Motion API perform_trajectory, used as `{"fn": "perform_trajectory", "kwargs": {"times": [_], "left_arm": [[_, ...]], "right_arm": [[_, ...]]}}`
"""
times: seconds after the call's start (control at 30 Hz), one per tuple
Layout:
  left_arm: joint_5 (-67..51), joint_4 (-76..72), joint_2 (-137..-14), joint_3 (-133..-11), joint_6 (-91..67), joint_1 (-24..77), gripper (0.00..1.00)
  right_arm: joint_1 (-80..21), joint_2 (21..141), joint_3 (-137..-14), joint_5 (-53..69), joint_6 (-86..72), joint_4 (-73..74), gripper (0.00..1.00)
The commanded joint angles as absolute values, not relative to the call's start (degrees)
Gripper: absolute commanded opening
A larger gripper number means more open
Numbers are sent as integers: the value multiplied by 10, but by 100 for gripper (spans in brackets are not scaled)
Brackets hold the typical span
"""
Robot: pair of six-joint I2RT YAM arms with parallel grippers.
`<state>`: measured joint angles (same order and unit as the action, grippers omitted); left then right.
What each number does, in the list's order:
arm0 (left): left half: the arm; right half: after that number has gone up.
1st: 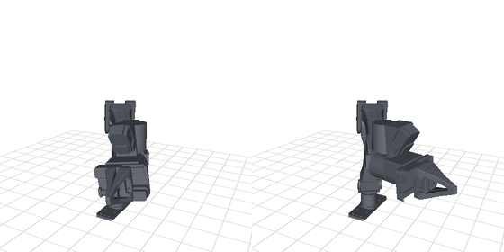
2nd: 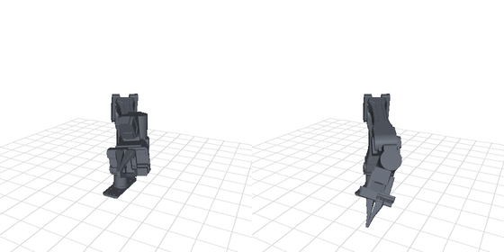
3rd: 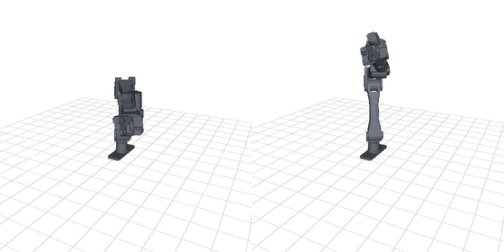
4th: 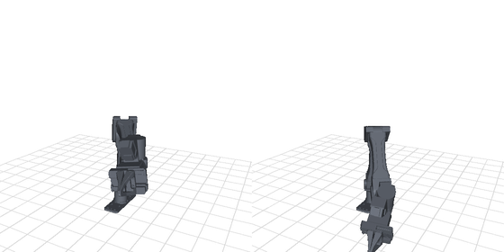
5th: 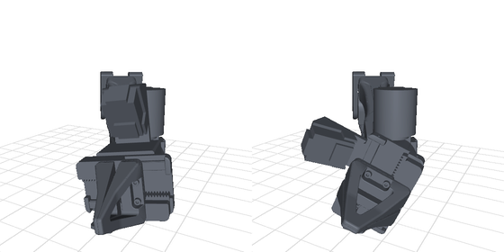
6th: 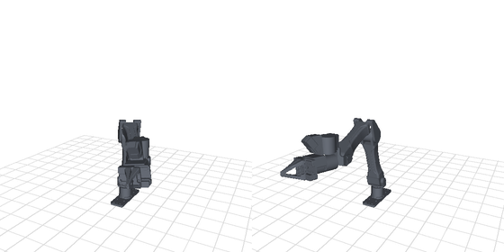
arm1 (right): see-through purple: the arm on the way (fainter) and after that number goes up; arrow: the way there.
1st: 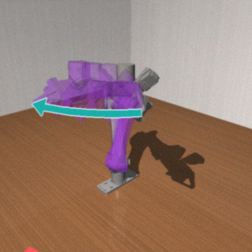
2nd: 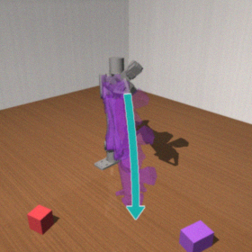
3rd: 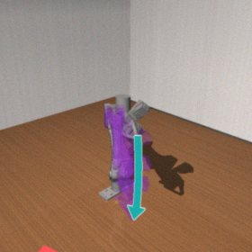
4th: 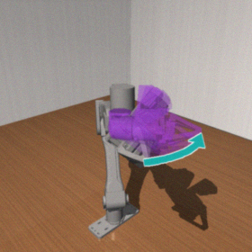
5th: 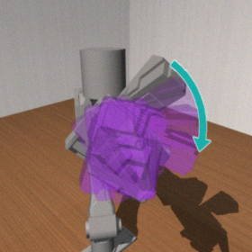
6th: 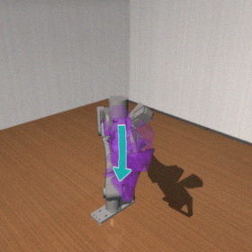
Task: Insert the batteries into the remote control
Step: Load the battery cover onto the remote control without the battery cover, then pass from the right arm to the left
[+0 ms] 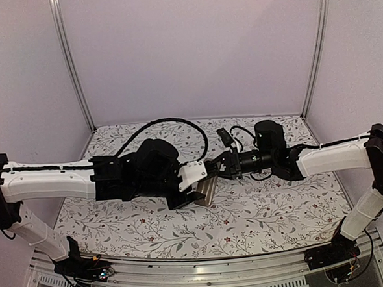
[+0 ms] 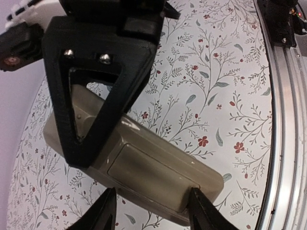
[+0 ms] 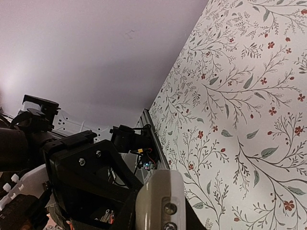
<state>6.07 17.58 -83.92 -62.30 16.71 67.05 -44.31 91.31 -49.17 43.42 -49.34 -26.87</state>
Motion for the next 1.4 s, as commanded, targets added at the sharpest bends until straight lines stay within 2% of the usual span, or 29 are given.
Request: {"fn": "perform_trajectory", "kwargs": {"times": [0.0,0.33,0.5,0.6,0.67,0.73,0.83,1.1,1.37], "left_arm": [[61,218,-853,-624,196,679,52],[25,255,-866,-621,228,684,53],[57,214,-844,-616,196,680,54],[90,158,-806,-588,155,668,65],[107,114,-781,-565,101,656,75],[112,88,-770,-553,58,651,90],[110,83,-784,-562,9,650,96],[120,71,-863,-618,-120,652,96],[132,85,-929,-672,-169,663,87]], "right_arm": [[-447,914,-512,445,-508,-291,3],[-432,898,-512,458,-507,-297,3],[-431,900,-507,448,-511,-292,3],[-424,902,-500,432,-508,-284,3],[-417,896,-496,410,-500,-267,3],[-413,885,-499,379,-482,-231,3],[-412,861,-510,337,-443,-170,3],[-413,831,-514,292,-422,-144,5],[-422,835,-528,278,-421,-138,7]]}}
